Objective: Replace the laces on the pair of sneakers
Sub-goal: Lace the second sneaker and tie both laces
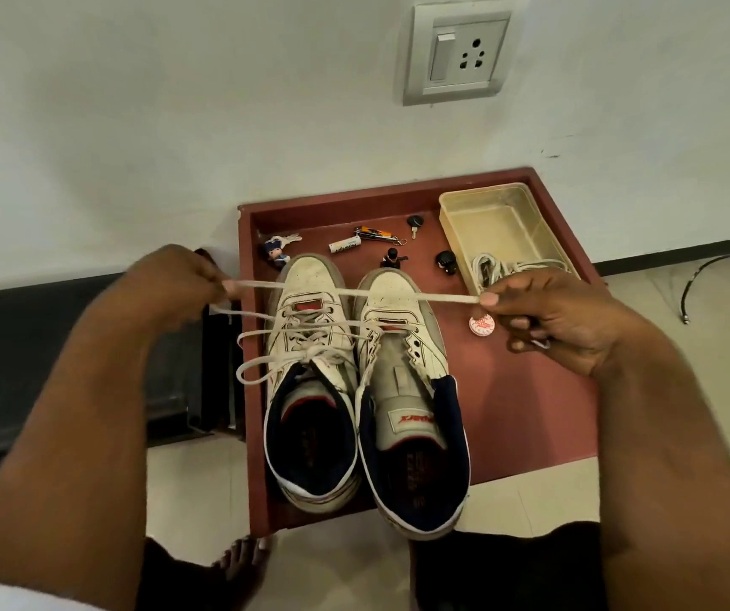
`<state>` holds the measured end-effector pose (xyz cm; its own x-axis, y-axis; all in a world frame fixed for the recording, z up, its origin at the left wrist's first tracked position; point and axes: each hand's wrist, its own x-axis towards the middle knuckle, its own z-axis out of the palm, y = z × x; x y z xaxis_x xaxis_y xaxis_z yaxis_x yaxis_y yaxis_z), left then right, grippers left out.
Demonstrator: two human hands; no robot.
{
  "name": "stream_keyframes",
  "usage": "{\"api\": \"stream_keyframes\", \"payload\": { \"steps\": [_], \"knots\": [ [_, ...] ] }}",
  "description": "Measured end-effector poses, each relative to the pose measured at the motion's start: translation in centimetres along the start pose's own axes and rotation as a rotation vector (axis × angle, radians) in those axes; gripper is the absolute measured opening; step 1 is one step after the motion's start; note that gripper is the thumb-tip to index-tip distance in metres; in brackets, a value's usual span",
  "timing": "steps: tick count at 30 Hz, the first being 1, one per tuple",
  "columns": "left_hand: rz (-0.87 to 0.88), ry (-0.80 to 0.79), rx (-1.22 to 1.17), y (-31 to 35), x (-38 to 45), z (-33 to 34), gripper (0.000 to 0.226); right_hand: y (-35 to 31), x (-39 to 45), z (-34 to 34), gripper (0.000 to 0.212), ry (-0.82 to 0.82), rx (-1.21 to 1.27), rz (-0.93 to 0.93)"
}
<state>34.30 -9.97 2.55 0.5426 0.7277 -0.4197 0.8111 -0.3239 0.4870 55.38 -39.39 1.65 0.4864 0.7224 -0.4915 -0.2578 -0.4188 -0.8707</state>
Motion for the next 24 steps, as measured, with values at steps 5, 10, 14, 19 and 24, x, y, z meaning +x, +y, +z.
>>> {"api": "stream_keyframes", "payload": {
  "steps": [5,10,14,19,24],
  "knots": [
    [0.322,-0.362,-0.374,6.9,-4.0,5.3,0.034,-1.1,1.4,4.2,0.025,-0.142,-0.141,-0.005],
    [0.262,-0.390,-0.236,6.7,-3.6,6.0,0.009,-0.4,1.0,2.0,0.029,-0.082,-0.248,0.050],
    [0.210,-0.246,0.016,5.4,-2.8,3.5,0.005,0.0,1.2,2.0,0.019,-0.089,-0.280,0.051],
    [0.286,-0.453,-0.417,8.1,-4.5,7.0,0.045,-0.3,2.2,4.1,0.012,-0.111,-0.307,0.007],
    [0.254,-0.371,-0.336,8.2,-3.8,8.7,0.006,0.1,1.9,3.4,0.021,0.014,-0.263,0.040]
  ]
}}
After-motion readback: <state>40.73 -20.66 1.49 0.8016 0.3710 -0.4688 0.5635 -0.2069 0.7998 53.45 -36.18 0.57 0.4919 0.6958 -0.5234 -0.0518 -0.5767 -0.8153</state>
